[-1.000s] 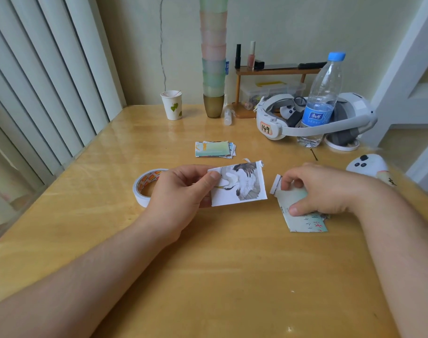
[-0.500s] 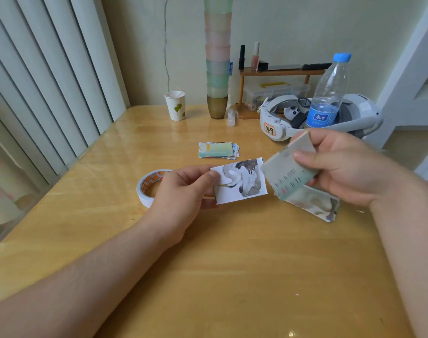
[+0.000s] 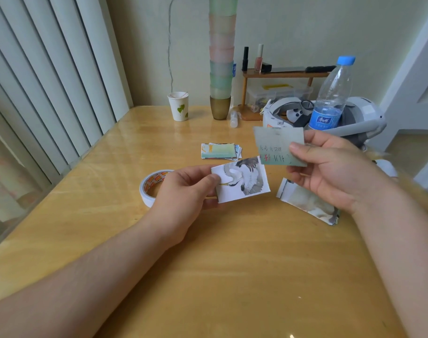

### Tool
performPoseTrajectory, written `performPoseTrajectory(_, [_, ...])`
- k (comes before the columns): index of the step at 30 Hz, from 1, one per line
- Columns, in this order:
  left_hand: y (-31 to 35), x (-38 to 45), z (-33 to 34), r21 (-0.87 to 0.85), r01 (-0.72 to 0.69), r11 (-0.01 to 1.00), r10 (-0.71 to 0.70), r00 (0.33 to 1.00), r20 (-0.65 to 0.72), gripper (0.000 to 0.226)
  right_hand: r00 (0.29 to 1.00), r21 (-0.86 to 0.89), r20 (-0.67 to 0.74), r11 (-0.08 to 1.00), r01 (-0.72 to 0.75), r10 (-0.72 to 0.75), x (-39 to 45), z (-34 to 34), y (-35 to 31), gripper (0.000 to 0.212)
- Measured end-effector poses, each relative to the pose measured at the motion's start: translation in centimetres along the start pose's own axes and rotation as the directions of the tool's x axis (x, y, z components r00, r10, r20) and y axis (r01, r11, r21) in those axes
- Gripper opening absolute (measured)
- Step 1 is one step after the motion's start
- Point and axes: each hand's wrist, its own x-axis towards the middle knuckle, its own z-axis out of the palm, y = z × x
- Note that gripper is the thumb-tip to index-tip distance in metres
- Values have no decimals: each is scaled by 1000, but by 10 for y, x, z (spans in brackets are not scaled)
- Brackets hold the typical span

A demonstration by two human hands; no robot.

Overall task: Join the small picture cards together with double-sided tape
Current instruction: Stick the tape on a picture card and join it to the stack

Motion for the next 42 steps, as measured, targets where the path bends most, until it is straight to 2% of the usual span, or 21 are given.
performPoseTrajectory(4, [-1,0,-1,14,-2,1000,2,1000,24,24,997,-109,63,993,-37,44,-3,8,6,19])
performPoseTrajectory(8, [-1,0,-1,29,-5,1000,4,1000,29,25,993,-92,98,994,-55,64,-4,15,9,17])
performPoseTrajectory(11, [0,0,-1,11,-1,1000,0,1000,28,26,995,-95,78,994,-49,56,-5,19,10,16])
performPoseTrajectory(14, [0,0,-1,-27,7,1000,-6,1000,30,26,992,-146,64,985,-95,105,-6,25,15,33])
performPoseTrajectory(18, [1,1,0,-65,8,998,-5,999,47,25,990,-165,46,979,-122,131,-7,33,22,11])
performPoseTrajectory(22, [2,0,0,-73,10,997,-7,999,49,25,991,-151,18,980,-128,132,-6,41,29,16])
performPoseTrajectory(25, [1,1,0,-71,23,997,-19,999,47,25,991,-116,-5,984,-134,134,-6,44,31,10])
performPoseTrajectory(30, [2,0,0,-96,31,995,-22,995,95,27,994,-96,-43,990,-107,103,-5,43,30,15])
performPoseTrajectory(33, [2,0,0,-121,31,992,-17,993,118,27,995,-103,-49,991,-91,86,-5,42,29,10])
performPoseTrajectory(37, [1,1,-1,-122,29,992,-15,993,120,29,996,-128,-56,989,-80,73,-3,41,31,19])
performPoseTrajectory(42, [2,0,-1,-135,48,990,-31,992,125,35,995,-119,-69,990,-79,71,-3,41,31,13])
